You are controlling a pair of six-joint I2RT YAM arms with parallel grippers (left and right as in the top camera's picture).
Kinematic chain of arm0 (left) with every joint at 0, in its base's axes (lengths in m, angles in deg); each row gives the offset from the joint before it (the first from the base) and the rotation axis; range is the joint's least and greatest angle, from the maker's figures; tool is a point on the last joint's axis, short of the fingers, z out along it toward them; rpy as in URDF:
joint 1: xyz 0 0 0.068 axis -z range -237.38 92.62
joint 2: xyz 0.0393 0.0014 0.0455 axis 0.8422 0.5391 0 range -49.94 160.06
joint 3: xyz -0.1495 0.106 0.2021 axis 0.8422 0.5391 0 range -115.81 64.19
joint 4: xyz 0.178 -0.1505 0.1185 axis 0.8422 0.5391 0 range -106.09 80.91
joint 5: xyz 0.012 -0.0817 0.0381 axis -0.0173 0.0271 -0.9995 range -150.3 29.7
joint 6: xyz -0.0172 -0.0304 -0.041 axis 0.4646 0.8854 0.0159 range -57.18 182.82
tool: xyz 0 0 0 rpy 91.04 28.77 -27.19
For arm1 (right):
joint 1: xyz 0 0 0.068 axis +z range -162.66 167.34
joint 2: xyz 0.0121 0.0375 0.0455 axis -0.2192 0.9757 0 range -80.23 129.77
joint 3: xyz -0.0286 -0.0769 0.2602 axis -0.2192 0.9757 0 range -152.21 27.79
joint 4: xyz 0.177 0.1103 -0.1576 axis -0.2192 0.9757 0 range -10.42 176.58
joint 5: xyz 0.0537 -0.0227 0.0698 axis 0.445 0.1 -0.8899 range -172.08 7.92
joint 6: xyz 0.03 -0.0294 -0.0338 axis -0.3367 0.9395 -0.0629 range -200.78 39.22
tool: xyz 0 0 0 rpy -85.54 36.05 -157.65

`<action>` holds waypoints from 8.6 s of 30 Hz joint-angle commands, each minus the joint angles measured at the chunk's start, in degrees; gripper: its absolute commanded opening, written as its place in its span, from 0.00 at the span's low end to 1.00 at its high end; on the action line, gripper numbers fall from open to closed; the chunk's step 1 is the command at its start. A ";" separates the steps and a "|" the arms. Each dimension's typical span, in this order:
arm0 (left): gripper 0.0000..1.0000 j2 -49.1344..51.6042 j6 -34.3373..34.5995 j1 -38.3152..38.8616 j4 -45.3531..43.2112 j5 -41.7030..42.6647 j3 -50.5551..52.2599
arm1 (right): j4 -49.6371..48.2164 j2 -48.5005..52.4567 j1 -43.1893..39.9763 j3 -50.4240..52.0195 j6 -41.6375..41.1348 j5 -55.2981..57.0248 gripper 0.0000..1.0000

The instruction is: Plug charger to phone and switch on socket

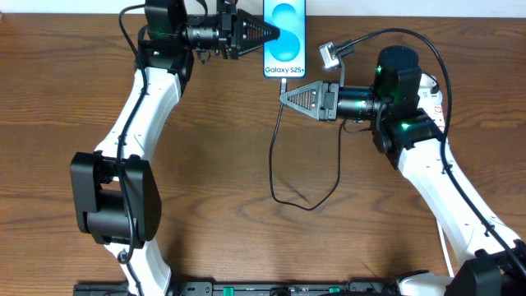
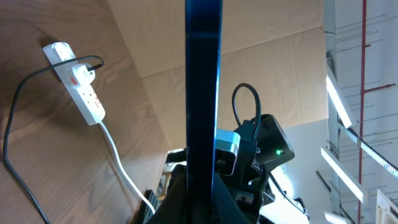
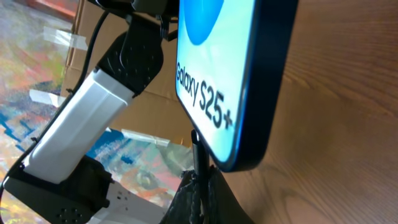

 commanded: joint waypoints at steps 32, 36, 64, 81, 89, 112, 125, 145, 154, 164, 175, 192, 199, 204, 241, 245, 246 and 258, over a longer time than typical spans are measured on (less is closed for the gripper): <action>0.07 -0.87 1.18 -0.04 -0.72 2.71 -0.81 | -0.33 -0.46 0.17 -0.74 -7.15 1.81 0.01; 0.07 -0.87 1.18 -0.04 -0.74 3.34 -0.81 | -0.35 -0.46 0.17 -0.74 -7.34 1.81 0.01; 0.07 -0.87 4.17 -0.04 -0.70 4.37 -0.81 | -0.35 -0.31 -0.90 -0.70 -5.51 0.68 0.01; 0.07 -0.87 4.15 -0.04 -0.72 4.37 -0.81 | 0.50 -0.26 -0.98 -0.63 -6.67 -0.11 0.01; 0.07 -0.87 4.15 -0.04 -0.74 4.37 -0.81 | 0.50 -0.24 -1.97 -0.63 -8.24 -0.13 0.01; 0.07 -0.87 2.36 -0.04 -0.79 4.37 -0.81 | -3.72 -0.26 -1.92 -0.63 -11.19 1.18 0.01; 0.07 -0.87 1.18 -0.04 -0.76 4.39 -0.81 | -3.69 -0.26 -1.99 -0.63 -11.56 0.22 0.01; 0.07 -0.85 1.09 -0.55 -0.74 3.65 -0.81 | -2.84 -0.26 -1.86 -0.63 -9.75 0.83 0.54; 0.07 0.46 -3.54 -3.45 3.65 0.87 -0.70 | 4.50 -0.26 -1.86 -0.63 -5.01 3.32 0.80; 0.07 5.92 -18.43 -2.16 24.92 -5.05 -0.70 | 30.75 -0.26 -1.86 -0.63 5.29 28.48 0.85; 0.07 9.05 -39.01 4.63 44.04 -20.79 -0.70 | 39.78 -0.26 -2.80 -0.63 12.11 35.82 0.93; 0.07 14.86 -54.84 7.48 57.51 -28.65 -0.70 | 42.73 -0.26 -8.68 -0.63 18.58 21.81 0.91; 0.07 18.47 -54.88 8.31 57.22 -25.22 -0.70 | 43.01 -0.26 -8.68 -0.63 18.49 24.15 0.90; 0.07 18.56 -55.91 8.33 57.27 -25.75 -0.70 | 43.01 -0.26 -8.68 -0.63 18.49 25.35 0.91; 0.45 18.58 -55.91 9.33 60.28 -37.42 -0.33 | 48.17 -0.26 -8.68 -0.63 17.77 34.56 0.99; 0.57 18.58 -55.87 9.33 61.00 -41.66 -0.33 | 49.79 -0.26 -8.68 -0.63 16.74 38.86 0.99; 0.59 18.58 -55.87 9.33 61.31 -42.56 -0.33 | 50.10 -0.26 -8.68 -0.63 16.74 39.65 0.99; 0.86 15.78 -55.21 8.02 67.60 -60.28 -0.52 | 56.08 -0.26 -9.77 -0.63 14.84 51.17 0.99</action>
